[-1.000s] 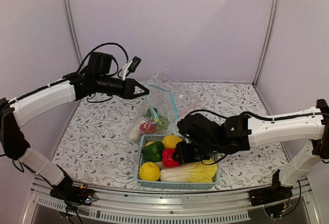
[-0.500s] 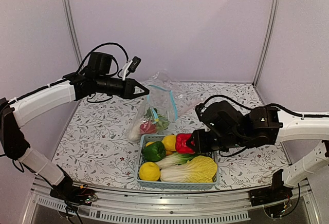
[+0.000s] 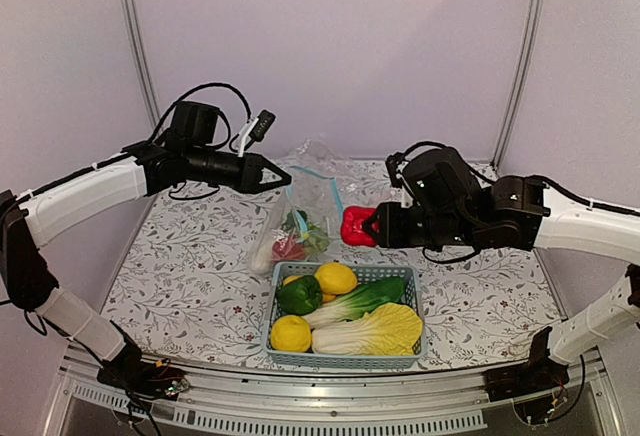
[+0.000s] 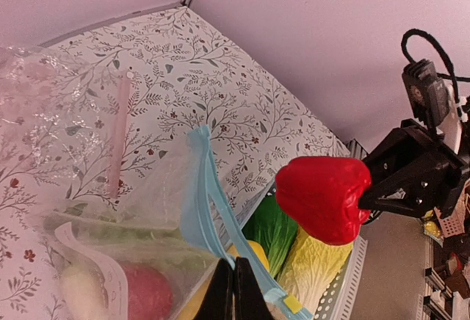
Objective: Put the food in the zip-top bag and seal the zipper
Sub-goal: Pick up the fake vegetable from the bin, then place the fake vegetable in the zipper food storage bag.
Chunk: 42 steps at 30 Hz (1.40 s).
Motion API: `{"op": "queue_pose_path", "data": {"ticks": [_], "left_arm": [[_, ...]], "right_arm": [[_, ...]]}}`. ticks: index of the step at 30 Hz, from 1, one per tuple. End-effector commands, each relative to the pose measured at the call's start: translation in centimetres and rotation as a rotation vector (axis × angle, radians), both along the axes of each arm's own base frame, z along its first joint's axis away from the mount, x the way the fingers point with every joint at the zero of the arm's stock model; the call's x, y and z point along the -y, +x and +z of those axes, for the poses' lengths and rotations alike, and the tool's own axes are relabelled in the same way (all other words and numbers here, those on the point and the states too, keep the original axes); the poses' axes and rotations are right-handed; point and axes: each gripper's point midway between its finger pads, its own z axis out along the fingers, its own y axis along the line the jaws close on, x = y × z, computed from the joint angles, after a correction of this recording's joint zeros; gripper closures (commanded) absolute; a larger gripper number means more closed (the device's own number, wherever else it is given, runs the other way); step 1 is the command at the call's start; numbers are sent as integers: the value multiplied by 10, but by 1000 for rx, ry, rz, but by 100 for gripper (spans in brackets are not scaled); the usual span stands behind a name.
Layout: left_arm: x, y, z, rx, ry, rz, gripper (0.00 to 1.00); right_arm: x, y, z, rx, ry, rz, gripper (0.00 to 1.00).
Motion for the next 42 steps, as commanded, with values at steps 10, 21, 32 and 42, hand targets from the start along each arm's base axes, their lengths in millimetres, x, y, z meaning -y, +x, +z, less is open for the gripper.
{"op": "queue_pose_path", "data": {"ticks": [10,21,32,42], "left_arm": [[5,-8,13,34,-28,-50,100],[6,-8,11,28,-29,-58,100],[6,-9,11,26,-30,-61,100],[6,-9,11,26,-30,-62,100]], "right_arm": [[-59,50,25,60,133,123,78],[-95,75,7,34,169,146,78],[-134,86,-46,-60,147,200,80],[-141,98,-74,-69,100,168,72]]}}
